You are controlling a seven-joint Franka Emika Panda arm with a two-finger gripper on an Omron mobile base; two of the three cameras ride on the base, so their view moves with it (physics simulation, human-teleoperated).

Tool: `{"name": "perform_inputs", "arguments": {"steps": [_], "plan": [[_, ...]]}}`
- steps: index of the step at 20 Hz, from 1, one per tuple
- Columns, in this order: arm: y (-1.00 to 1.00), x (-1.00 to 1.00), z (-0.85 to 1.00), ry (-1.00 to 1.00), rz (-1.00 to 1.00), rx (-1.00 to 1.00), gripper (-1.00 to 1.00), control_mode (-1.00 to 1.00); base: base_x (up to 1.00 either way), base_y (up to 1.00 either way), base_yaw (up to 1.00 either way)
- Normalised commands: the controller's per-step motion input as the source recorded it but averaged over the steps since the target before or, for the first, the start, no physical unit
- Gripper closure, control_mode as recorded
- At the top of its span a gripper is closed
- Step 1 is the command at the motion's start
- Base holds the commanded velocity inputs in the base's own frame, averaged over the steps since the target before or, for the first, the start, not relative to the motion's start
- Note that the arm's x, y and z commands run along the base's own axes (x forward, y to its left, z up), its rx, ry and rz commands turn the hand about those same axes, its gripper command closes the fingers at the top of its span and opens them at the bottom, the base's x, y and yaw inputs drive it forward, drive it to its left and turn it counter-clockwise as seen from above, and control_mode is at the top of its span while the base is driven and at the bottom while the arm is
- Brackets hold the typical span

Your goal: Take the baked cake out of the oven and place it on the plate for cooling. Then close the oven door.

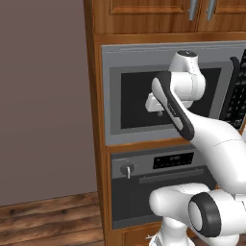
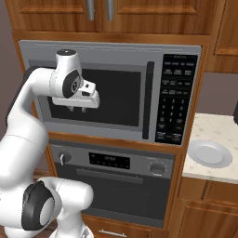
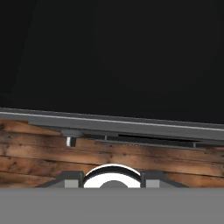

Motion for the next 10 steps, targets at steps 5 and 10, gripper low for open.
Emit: {"name": "perform_inputs", "arguments": {"steps": [5,10], "plan": [[0.0,0.0,0.0,0.0,0.0,0.0,-1.0,1.0,0.0,0.0,0.0],[0.0,0.0,0.0,0.0,0.0,0.0,-1.0,1.0,0.0,0.0,0.0]]}}
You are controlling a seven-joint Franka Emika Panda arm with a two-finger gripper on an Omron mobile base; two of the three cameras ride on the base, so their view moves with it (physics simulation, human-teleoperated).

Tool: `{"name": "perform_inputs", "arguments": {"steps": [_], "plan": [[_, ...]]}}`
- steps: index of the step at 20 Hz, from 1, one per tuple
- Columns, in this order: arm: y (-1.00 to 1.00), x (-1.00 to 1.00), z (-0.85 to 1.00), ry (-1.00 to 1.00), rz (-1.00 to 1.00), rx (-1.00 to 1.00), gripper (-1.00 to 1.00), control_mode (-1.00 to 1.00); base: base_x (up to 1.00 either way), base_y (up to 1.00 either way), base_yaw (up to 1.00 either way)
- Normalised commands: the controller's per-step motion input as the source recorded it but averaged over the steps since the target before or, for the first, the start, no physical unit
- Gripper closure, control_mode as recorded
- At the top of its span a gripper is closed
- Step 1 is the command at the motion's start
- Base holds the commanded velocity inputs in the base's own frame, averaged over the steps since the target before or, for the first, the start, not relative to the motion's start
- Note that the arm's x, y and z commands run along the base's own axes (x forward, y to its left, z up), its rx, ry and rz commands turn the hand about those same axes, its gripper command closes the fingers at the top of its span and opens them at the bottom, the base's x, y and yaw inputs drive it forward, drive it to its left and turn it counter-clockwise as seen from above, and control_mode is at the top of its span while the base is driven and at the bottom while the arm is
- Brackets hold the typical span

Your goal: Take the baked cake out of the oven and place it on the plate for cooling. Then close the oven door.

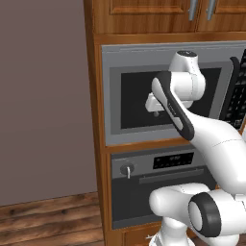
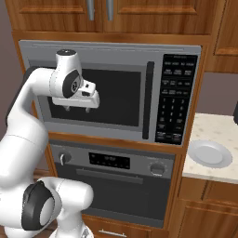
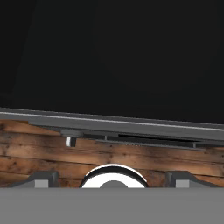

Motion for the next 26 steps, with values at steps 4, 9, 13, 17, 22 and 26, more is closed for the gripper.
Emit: {"name": "perform_inputs", "arguments": {"steps": [4,9,13,17,22,26], "plan": [[0.0,0.0,0.0,0.0,0.0,0.0,-1.0,1.0,0.0,0.0,0.0],[0.0,0.0,0.0,0.0,0.0,0.0,-1.0,1.0,-0.13,-0.04,0.0],[0.0,0.0,0.0,0.0,0.0,0.0,-1.0,1.0,-0.59,-0.27,-0.03],[0.0,0.0,0.0,0.0,0.0,0.0,-1.0,1.0,-0.63,-0.27,-0.02],[0.0,0.0,0.0,0.0,0.0,0.0,-1.0,1.0,-0.45,-0.24,-0.07],[0.0,0.0,0.0,0.0,0.0,0.0,-1.0,1.0,-0.15,-0.44,-0.11]]}}
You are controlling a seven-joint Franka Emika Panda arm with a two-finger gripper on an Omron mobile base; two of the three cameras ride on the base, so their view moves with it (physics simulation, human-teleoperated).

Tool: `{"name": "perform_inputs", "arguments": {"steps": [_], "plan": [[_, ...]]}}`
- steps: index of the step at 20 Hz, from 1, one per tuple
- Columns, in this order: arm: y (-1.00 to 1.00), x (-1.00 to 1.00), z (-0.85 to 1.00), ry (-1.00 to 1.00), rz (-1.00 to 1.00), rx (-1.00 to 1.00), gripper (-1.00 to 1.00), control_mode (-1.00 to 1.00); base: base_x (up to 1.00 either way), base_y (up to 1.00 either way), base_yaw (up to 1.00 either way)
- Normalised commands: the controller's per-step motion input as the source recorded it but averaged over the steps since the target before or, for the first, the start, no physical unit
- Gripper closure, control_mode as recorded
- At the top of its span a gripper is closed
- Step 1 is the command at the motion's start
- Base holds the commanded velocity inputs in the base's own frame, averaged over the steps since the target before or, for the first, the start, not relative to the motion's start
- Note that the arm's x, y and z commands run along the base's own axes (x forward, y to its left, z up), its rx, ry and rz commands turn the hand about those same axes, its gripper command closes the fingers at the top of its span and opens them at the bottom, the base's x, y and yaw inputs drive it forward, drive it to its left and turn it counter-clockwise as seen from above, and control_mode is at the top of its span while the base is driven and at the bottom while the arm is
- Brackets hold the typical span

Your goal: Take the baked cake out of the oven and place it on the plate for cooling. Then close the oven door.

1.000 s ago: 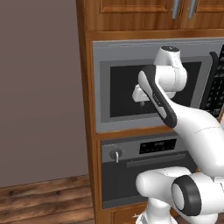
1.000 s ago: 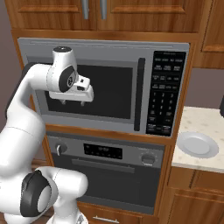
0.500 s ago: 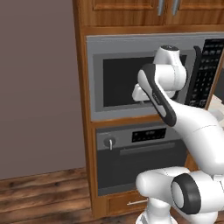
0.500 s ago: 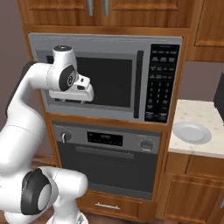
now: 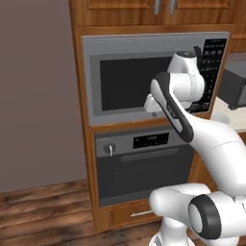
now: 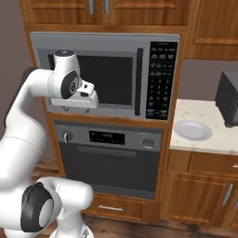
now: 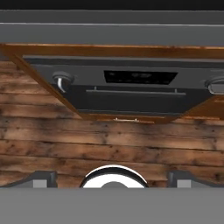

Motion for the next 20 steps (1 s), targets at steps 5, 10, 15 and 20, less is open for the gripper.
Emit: {"name": "perform_inputs", "arguments": {"steps": [5,10,15,20], "plan": [[0.0,0.0,0.0,0.0,0.0,0.0,-1.0,1.0,-0.09,-0.63,-0.08],[0.0,0.0,0.0,0.0,0.0,0.0,-1.0,1.0,-0.09,-0.65,-0.06],[0.0,0.0,0.0,0.0,0.0,0.0,-1.0,1.0,-0.11,-0.61,-0.03],[0.0,0.0,0.0,0.0,0.0,0.0,-1.0,1.0,-0.18,-0.59,-0.01]]}}
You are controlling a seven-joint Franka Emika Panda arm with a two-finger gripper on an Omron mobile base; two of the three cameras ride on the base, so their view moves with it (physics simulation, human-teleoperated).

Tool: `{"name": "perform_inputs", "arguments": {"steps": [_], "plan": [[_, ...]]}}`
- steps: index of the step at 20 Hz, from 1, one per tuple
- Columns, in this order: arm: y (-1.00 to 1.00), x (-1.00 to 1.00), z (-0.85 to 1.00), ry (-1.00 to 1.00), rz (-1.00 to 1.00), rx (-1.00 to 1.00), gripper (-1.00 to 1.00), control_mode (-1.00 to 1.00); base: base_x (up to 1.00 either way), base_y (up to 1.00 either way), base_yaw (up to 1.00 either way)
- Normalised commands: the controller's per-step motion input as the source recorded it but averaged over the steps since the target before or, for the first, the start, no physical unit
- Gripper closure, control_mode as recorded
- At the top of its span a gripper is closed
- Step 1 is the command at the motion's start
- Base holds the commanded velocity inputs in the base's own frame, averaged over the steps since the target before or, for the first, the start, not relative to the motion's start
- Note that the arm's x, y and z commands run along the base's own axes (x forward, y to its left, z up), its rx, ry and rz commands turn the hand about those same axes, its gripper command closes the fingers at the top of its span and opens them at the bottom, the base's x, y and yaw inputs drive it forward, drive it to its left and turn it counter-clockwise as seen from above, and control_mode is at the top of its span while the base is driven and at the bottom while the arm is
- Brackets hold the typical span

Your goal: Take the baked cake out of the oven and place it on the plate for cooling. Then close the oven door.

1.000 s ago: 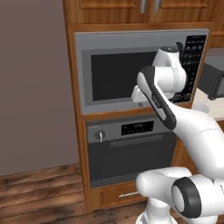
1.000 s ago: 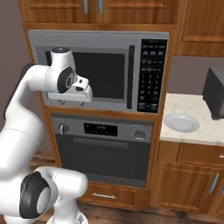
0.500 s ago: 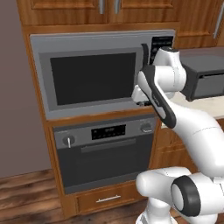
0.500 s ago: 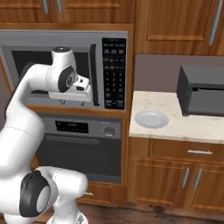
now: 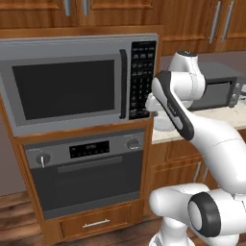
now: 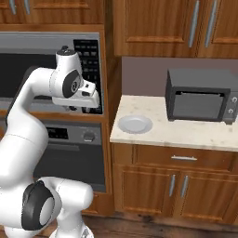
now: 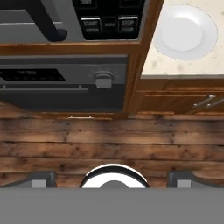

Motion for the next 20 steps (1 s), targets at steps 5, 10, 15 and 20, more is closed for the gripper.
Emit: {"name": "perform_inputs", "arguments": {"steps": [5,10,15,20], "plan": [[0.0,0.0,0.0,0.0,0.0,0.0,-1.0,1.0,-0.2,-0.59,0.0],[0.0,0.0,0.0,0.0,0.0,0.0,-1.0,1.0,-0.03,-0.58,0.0],[0.0,0.0,0.0,0.0,0.0,0.0,-1.0,1.0,0.03,-0.55,0.0],[0.0,0.0,0.0,0.0,0.0,0.0,-1.0,1.0,0.15,-0.52,0.0]]}}
